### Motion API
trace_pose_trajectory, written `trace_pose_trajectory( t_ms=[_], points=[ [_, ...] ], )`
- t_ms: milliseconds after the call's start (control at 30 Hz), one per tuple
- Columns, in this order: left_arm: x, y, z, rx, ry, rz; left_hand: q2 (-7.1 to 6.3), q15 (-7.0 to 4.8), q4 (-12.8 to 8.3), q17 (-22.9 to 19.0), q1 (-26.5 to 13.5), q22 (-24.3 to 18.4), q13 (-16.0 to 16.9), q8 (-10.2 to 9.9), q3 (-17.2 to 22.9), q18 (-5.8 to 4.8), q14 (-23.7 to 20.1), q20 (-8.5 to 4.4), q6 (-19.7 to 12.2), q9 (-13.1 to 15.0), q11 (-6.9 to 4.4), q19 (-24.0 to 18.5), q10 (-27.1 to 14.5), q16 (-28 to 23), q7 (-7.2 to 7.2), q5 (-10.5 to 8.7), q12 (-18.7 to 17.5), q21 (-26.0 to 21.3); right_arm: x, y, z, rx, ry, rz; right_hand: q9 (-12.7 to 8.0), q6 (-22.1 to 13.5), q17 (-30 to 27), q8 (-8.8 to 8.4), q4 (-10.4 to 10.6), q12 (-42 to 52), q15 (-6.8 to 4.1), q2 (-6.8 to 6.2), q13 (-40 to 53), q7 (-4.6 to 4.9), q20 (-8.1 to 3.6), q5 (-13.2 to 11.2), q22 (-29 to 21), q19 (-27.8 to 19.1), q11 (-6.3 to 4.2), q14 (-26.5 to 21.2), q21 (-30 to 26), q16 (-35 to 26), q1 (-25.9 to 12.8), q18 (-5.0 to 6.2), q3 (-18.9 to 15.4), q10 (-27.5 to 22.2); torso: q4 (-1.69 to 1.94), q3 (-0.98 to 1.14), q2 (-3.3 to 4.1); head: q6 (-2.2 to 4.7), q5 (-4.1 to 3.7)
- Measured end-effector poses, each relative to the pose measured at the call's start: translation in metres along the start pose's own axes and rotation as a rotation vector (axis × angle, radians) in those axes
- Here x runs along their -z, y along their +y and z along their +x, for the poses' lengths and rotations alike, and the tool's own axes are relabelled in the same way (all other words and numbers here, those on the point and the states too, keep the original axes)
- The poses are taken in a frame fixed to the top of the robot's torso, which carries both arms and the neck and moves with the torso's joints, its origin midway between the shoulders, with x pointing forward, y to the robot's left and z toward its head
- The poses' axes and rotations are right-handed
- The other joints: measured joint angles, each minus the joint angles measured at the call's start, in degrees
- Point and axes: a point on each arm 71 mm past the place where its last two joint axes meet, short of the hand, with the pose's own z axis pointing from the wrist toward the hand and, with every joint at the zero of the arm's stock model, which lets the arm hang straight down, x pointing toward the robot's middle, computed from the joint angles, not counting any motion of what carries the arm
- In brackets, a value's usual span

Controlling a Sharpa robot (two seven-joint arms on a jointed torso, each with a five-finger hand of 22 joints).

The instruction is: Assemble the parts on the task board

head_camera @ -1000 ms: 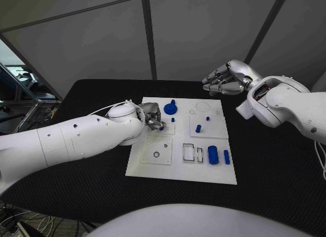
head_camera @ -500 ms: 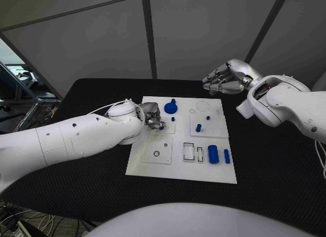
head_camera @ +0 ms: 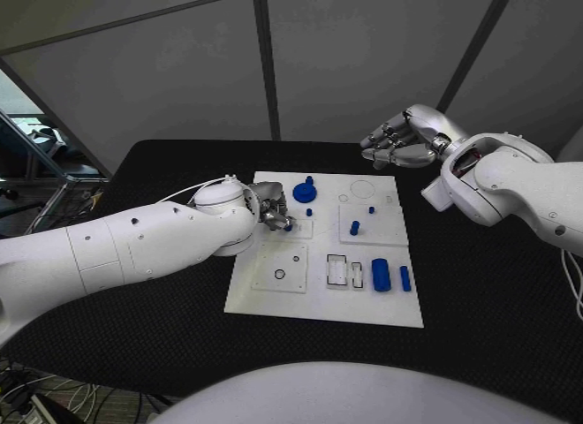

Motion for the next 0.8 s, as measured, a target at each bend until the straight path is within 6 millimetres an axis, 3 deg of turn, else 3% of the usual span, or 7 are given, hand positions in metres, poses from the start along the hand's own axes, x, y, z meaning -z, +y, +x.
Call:
trace_pose_trajectory(
  t_ms=[67, 133, 400, 467, 533, 800],
  points=[
    [-0.0007, 0.0002, -0.0002, 0.002, 0.002, -0.003, -0.37, 0.0, 0.0, 0.0, -0.5, 0.0, 0.0, 0.3, 0.0, 0.0, 0.0, -0.11, 0.2, 0.2, -0.16, 0.1, 0.2, 0.0, -0.23, 0.0, 0.0, 0.0, 0.0, 0.0, 0.0, 0.0, 0.0, 0.0, 0.0, 0.0, 0.0, 0.0, 0.0, 0.0, 0.0, 0.0, 0.0, 0.0, 0.0, 0.0, 0.0, 0.0, 0.0, 0.0, 0.0, 0.0, 0.0, 0.0, 0.0, 0.0, 0.0, 0.01, 0.0, -0.01, -0.04],
    [-0.0017, 0.0005, -0.0003, 0.006, 0.004, -0.007, -0.65, -0.01, -1.4, 0.0, -2.3, 0.0, 0.8, 0.6, 1.4, 0.0, 0.0, -0.22, 0.8, 0.4, -0.61, 0.2, 0.7, 0.0, -0.65, 0.0, 0.7, 0.0, 0.0, 0.0001, 0.0001, 0.0, 0.0, 0.0, 0.0, 0.0, 0.0, 0.0, 0.0, 0.0, 0.0, 0.0, 0.0, 0.0, 0.0, 0.0, 0.0, 0.0, 0.0, 0.0, 0.0, 0.0, 0.0, 0.0, 0.0, 0.0, 0.0, 0.01, 0.0, -0.07, -0.07],
    [-0.0067, 0.0012, 0.0008, 0.023, 0.02, -0.022, -1.28, -0.43, -1.6, 0.0, -4.2, 0.0, 2.0, 1.2, 1.6, 0.0, 0.0, -0.34, 1.8, 1.1, -0.98, 0.1, 1.2, 0.0, -1.36, -0.02, 1.7, 0.2, -0.0002, 0.0003, 0.0003, 0.0, 0.0, -0.001, 0.0, 0.0, 0.0, 0.0, 0.0, 0.0, 0.0, 0.0, -0.1, 0.0, 0.0, 0.0, 0.0, 0.0, 0.0, 0.0, 0.0, 0.0, 0.0, 0.0, 0.0, 0.0, -0.03, 0.01, -0.02, -0.2, -0.27],
    [-0.0077, 0.0013, 0.0004, 0.027, 0.023, -0.025, -2.08, -0.43, -3.7, 0.0, -5.6, 0.0, 2.3, 1.1, 3.0, 0.0, 0.0, -0.58, 2.1, 1.0, -1.06, 0.2, 1.3, 0.0, -1.66, -0.02, 2.0, 0.5, -0.0002, 0.0003, 0.0003, 0.0, 0.0, -0.001, 0.0, 0.0, 0.0, 0.0, 0.0, 0.0, 0.0, 0.0, -0.1, 0.0, 0.0, 0.0, 0.0, 0.0, 0.0, 0.0, 0.0, 0.0, 0.0, 0.0, 0.0, 0.0, -0.03, 0.01, -0.02, -0.24, -0.42],
    [-0.0084, 0.0016, 0.0002, 0.032, 0.028, -0.028, -2.39, -0.57, -4.2, 0.0, -6.7, 0.0, 2.5, 0.8, 2.5, 0.0, 0.1, -0.63, 2.4, 1.0, -1.17, 0.2, 1.4, 0.0, -1.77, -0.02, 2.2, 0.5, -0.0002, 0.0002, 0.0002, 0.0, 0.0, 0.0, 0.0, 0.0, -0.1, 0.0, 0.0, 0.0, 0.0, 0.0, 0.0, 0.0, 0.0, 0.2, -0.1, 0.0, 0.0, 0.0, 0.0, 0.0, 0.0, 0.0, 0.0, 0.0, -0.03, 0.01, -0.02, -0.28, -0.45],
    [-0.0102, 0.0026, 0.0004, 0.043, 0.038, -0.035, -2.4, -0.83, -1.8, 0.0, -8.1, 0.0, 3.0, -0.2, -2.3, 0.0, 0.0, -0.63, 3.5, 1.0, -1.38, 0.2, 1.6, 0.0, -2.07, 0.07, 2.7, 0.5, -0.0006, -0.0019, -0.0012, 0.001, -0.004, 0.005, 0.0, 0.0, -0.1, 0.0, 0.0, 0.0, 0.0, 0.0, 0.0, 0.0, 0.0, 0.2, -0.1, 0.0, 0.0, 0.0, 0.0, 0.0, 0.0, 0.0, 0.0, 0.0, -0.03, 0.01, -0.02, -0.29, -0.63]
  ],
)
